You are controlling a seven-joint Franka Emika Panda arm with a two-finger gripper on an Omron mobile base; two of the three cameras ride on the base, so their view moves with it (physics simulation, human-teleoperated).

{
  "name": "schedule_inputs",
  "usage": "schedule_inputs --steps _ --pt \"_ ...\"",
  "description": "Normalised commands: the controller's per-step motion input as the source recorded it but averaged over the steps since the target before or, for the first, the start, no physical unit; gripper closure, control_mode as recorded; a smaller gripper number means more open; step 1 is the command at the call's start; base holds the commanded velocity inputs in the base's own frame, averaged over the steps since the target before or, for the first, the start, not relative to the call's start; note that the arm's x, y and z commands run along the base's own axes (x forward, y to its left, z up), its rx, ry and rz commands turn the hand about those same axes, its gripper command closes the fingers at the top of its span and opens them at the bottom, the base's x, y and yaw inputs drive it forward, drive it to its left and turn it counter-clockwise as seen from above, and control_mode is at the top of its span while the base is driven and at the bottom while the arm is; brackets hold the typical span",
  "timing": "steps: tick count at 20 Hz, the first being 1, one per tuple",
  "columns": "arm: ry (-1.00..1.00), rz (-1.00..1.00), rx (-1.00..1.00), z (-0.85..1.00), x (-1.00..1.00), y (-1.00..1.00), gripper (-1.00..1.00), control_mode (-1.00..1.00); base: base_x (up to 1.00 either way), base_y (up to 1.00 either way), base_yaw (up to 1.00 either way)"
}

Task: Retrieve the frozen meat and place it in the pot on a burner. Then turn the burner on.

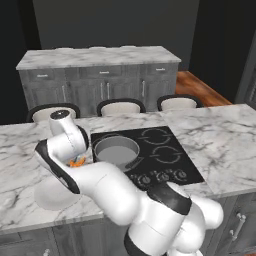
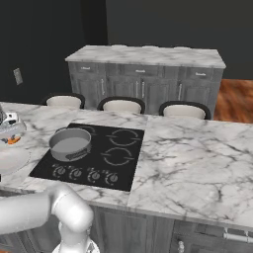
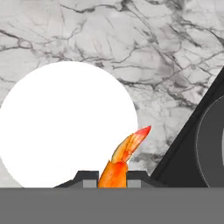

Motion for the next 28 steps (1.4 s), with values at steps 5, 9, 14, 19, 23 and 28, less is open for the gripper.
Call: schedule_inputs --steps 5,9,14,19,23,28 --pt "0.00 -0.16 -0.09 0.53 0.15 -0.82 1.00 -1.00 0.00 0.00 0.00" --pt "0.00 -0.16 -0.01 0.55 0.18 -0.92 1.00 -1.00 0.00 0.00 0.00" --pt "-0.04 -0.26 0.03 0.16 0.28 -0.95 1.00 -1.00 0.00 0.00 0.00" --pt "0.03 -0.31 0.15 -0.03 0.55 -0.96 1.00 -1.00 0.00 0.00 0.00" --pt "0.00 -0.09 0.03 -0.13 0.34 -0.19 1.00 -1.00 0.00 0.00 0.00" --pt "0.00 0.00 0.02 -0.31 0.05 0.01 1.00 -1.00 0.00 0.00 0.00"
